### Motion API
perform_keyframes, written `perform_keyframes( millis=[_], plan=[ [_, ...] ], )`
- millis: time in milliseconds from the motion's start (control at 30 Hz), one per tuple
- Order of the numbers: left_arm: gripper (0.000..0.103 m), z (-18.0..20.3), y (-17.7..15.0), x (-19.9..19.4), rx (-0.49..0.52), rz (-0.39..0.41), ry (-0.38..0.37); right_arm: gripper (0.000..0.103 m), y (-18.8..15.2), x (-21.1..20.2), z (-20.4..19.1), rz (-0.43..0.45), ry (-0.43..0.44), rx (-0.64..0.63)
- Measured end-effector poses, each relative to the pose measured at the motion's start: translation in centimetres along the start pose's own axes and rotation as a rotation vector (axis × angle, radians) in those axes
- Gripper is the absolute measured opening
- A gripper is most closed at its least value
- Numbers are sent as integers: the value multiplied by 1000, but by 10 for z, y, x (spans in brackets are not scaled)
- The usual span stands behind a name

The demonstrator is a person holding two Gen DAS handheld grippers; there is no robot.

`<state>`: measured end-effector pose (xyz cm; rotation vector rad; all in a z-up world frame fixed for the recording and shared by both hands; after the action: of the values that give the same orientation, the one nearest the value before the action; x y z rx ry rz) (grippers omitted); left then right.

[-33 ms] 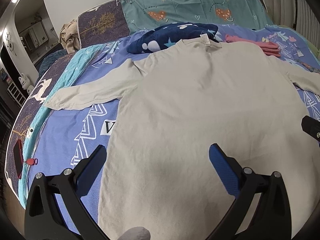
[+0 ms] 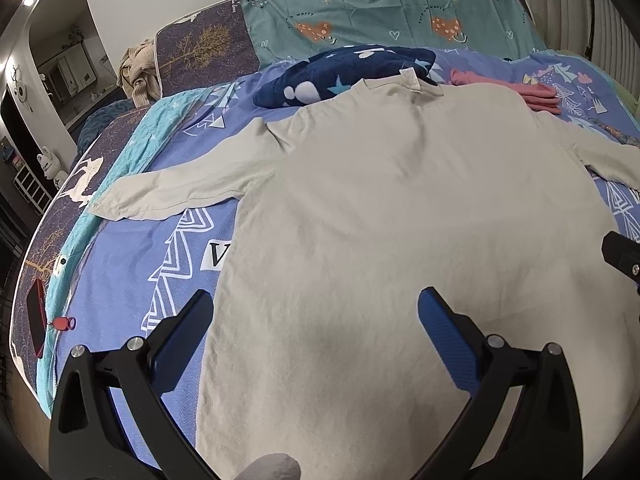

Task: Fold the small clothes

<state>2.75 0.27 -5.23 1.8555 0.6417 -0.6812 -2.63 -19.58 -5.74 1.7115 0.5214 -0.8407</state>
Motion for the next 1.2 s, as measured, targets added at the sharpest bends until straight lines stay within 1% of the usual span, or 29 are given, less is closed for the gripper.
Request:
perform_keyframes(
  millis=[700,1200],
  plan=[
    [102,-3,-1,-1,-15,-2,-15,101,-4,5,-4,-16,-2,5],
    [102,-15,-5,5,-38,-12,-37,101,-3,8,-12,-28,-14,-17]
  ],
)
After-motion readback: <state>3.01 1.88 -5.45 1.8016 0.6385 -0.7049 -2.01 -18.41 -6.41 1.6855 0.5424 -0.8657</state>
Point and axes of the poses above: each gripper's, at about its wrist camera, not at the fingertips, and x roughly the way its jaws point, z to its right, y to its top, the point moved 3 cm from there along x, roughly the way its jaws point, and after that the axes turned 9 degrees about y, right-handed, at the moved point
